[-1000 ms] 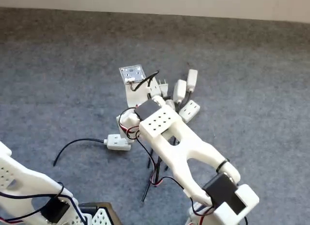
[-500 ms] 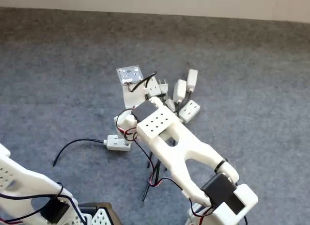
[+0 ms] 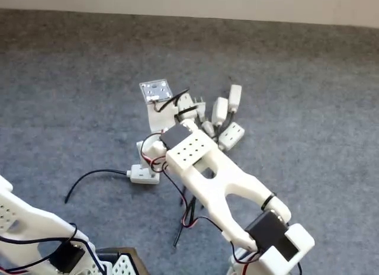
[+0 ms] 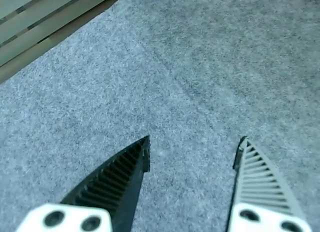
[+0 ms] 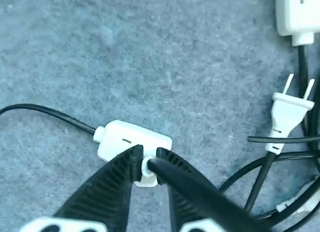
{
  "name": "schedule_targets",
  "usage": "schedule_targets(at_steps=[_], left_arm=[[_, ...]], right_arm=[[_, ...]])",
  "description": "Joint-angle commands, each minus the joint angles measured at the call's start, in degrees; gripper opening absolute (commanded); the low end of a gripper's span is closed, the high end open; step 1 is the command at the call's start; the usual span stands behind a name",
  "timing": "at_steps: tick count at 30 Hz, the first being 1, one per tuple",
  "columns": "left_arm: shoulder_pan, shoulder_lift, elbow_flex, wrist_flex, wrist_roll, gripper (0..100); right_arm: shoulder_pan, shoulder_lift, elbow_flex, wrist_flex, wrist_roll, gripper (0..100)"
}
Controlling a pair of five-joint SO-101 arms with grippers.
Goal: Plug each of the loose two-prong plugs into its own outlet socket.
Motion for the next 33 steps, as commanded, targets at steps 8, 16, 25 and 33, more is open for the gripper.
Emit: schedule_targets(at_steps=[8, 16, 25, 33], left_arm=[[1.8, -1.5, -2.3, -0.6, 0.2, 28], [19.5, -20.8, -4.7, 39.1, -16.5, 31], [48.6, -60.4, 29.5, 42.1, -16.6, 34], [58.9, -103.4, 70.5, 27.2, -18.4, 43]], right_arm=[[4.4, -0.9, -1.4, -0.7, 2.4, 0.5], [8.0, -15.3, -6.3, -0.4, 7.0, 0.5], [9.5, -30.2, 0.2, -1.4, 7.5, 0.5], [11.5, -38.7, 10.0, -3.0, 8.6, 0.5]])
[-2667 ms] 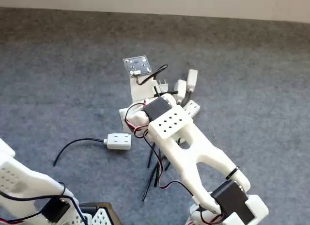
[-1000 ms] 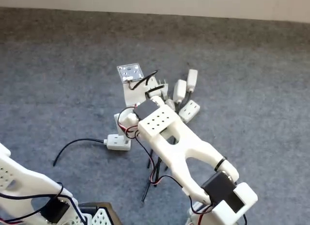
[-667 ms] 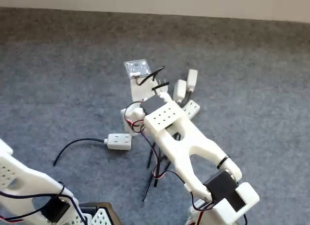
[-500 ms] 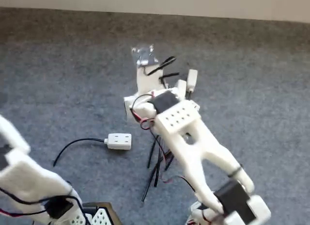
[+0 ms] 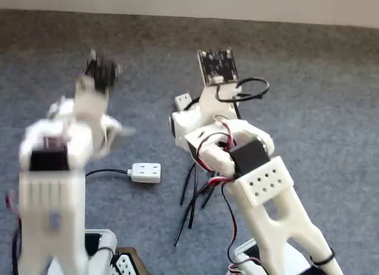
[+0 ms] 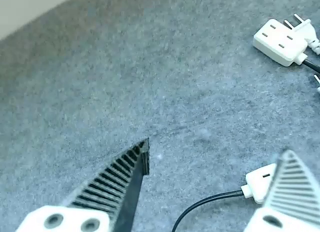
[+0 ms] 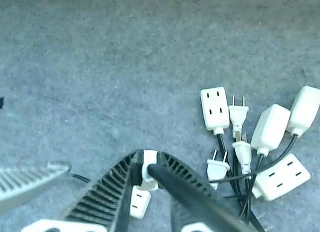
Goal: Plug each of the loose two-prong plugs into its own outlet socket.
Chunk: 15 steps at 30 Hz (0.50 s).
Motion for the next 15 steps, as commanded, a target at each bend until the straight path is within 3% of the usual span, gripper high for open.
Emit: schedule_targets(at_steps=[1, 8, 15], left_arm=[[6.2, -26.8, 19.6, -4.1, -0.1, 43], [17.0, -49.6, 30.8, -1.1, 6.2, 43], [18.1, -49.3, 40.7, -9.2, 6.4, 43]], right_arm=[[-0.5, -4.8, 2.8, -2.6, 0.5, 0.5], [-2.3, -4.5, 6.0, -2.5, -0.5, 0.5], [-9.2, -4.2, 5.8, 1.0, -0.5, 0.5]])
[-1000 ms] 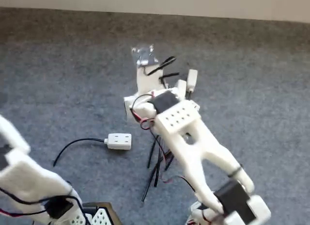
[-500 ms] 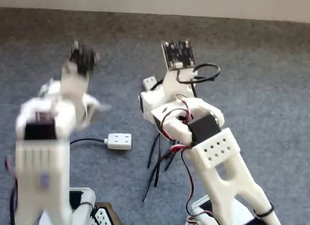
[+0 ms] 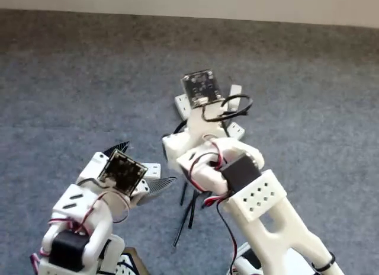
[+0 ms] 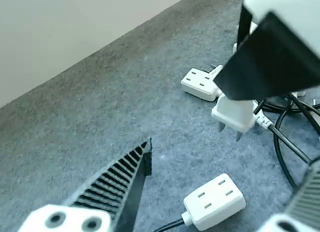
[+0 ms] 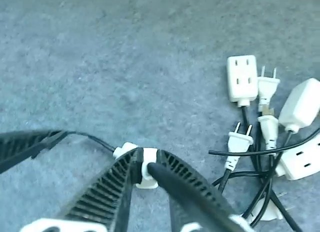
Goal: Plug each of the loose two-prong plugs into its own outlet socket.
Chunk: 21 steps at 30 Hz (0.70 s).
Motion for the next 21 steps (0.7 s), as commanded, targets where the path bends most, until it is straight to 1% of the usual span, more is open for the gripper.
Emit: schedule_targets(at_steps=[1, 5, 7, 13, 21], left_arm=[[-0.1, 1.7, 3.6, -6.8, 0.5, 43], [-5.0, 6.5, 3.9, -12.0, 0.5, 43], [-6.0, 9.4, 3.9, -13.8, 0.4, 43], [-6.3, 14.9, 3.5, -17.5, 0.4, 43], [-6.8, 15.1, 3.5, -17.8, 0.4, 43]], right_arm=[[-2.5, -0.8, -0.8, 1.6, -0.3, 0.5], [-2.4, -0.8, -1.4, 4.6, 0.8, 0.5], [-2.4, -0.8, -1.9, 6.9, 2.2, 0.5], [-2.3, -0.8, -1.7, 9.3, 4.4, 0.5], [-2.3, -0.7, -1.5, 11.2, 6.5, 0.5]])
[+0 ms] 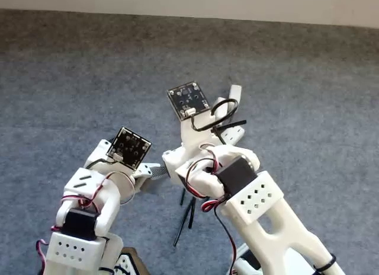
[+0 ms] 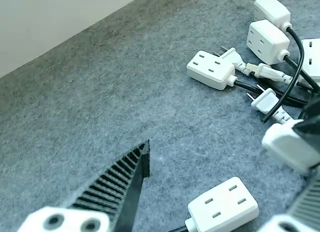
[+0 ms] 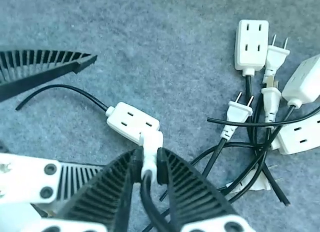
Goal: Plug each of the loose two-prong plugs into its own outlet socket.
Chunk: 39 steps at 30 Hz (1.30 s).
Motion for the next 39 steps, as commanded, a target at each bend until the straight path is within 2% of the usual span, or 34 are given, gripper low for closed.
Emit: schedule_targets(at_steps=[1, 22, 26, 29, 32, 35, 39], left_arm=[[-1.8, 0.3, -1.0, -1.6, 0.3, 43], [-1.9, 0.4, -1.5, -1.3, 0.3, 43], [-1.9, 0.3, -1.5, -0.6, 0.3, 43], [-2.2, 0.3, -3.6, 2.8, 0.3, 43], [-7.3, 0.4, -8.4, 5.2, 1.1, 43], [-16.5, 1.5, -14.2, 6.1, 5.8, 43], [-24.0, 11.6, -21.8, 5.7, 5.5, 43]], right_arm=[[-0.5, -0.7, -1.4, 1.8, 1.2, 0.5], [-0.5, -0.5, -1.3, 5.7, 6.9, 0.5], [-0.5, 4.4, -1.7, 5.4, 6.9, 0.5], [1.2, 10.2, -3.7, 5.3, 6.6, 0.5], [4.6, 15.5, -7.3, 5.8, 6.5, 0.5], [6.5, 19.6, -10.9, 5.9, 5.5, 0.5], [5.5, 23.2, -15.2, 7.0, 1.4, 0.5]])
